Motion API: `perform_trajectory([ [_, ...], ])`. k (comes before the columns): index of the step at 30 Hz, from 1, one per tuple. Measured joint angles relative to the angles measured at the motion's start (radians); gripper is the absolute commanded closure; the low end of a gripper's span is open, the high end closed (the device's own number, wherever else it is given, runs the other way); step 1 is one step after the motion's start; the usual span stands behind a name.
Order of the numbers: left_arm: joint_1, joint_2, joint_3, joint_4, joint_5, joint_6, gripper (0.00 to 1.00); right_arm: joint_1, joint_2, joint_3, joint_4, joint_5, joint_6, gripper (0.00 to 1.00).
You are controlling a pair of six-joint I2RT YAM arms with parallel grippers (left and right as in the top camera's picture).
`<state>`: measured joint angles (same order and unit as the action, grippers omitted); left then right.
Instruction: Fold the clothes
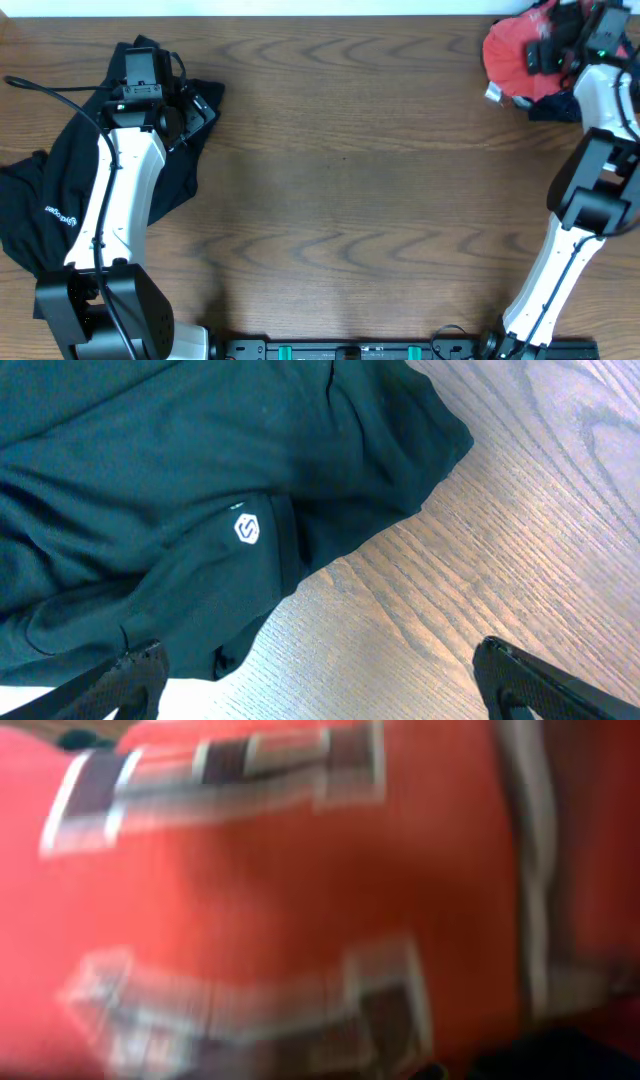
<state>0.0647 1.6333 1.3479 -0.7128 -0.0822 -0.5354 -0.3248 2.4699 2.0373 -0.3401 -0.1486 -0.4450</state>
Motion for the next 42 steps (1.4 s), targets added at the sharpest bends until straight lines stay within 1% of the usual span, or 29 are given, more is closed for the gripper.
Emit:
perform_trajectory([
  [10, 0.0, 0.0, 0.0, 0.0, 0.0, 0.0, 0.02, -0.026, -0.005, 0.018, 0.003, -0.061, 0.059, 0.01],
  [15, 0.0, 0.0, 0.0, 0.0, 0.0, 0.0, 0.02, -0.04, -0.119, -0.003, -0.062, -0.037, 0.085, 0.01],
  [19, 0.0, 0.0, 0.0, 0.0, 0.0, 0.0, 0.02, -0.045, -0.322, -0.006, -0.175, -0.014, 0.115, 0.01],
  [21, 0.0, 0.0, 0.0, 0.0, 0.0, 0.0, 0.02, -0.037, -0.452, -0.005, -0.241, -0.011, 0.142, 0.01],
  [23, 0.0, 0.0, 0.0, 0.0, 0.0, 0.0, 0.02, -0.018, -0.584, 0.002, -0.305, -0.012, 0.192, 0.01],
  [27, 0.0, 0.0, 0.0, 0.0, 0.0, 0.0, 0.02, 0.051, -0.776, 0.02, -0.44, -0.018, 0.317, 0.01],
  [33, 0.0, 0.0, 0.0, 0.0, 0.0, 0.0, 0.02, 0.152, -0.932, 0.022, -0.68, -0.092, 0.532, 0.01],
  [35, 0.0, 0.0, 0.0, 0.0, 0.0, 0.0, 0.02, 0.18, -0.952, 0.022, -0.718, -0.108, 0.561, 0.01],
  [39, 0.0, 0.0, 0.0, 0.0, 0.0, 0.0, 0.02, 0.211, -1.004, 0.017, -0.891, -0.126, 0.579, 0.01],
  [42, 0.0, 0.0, 0.0, 0.0, 0.0, 0.0, 0.02, 0.211, -1.044, 0.015, -0.97, -0.092, 0.584, 0.01],
])
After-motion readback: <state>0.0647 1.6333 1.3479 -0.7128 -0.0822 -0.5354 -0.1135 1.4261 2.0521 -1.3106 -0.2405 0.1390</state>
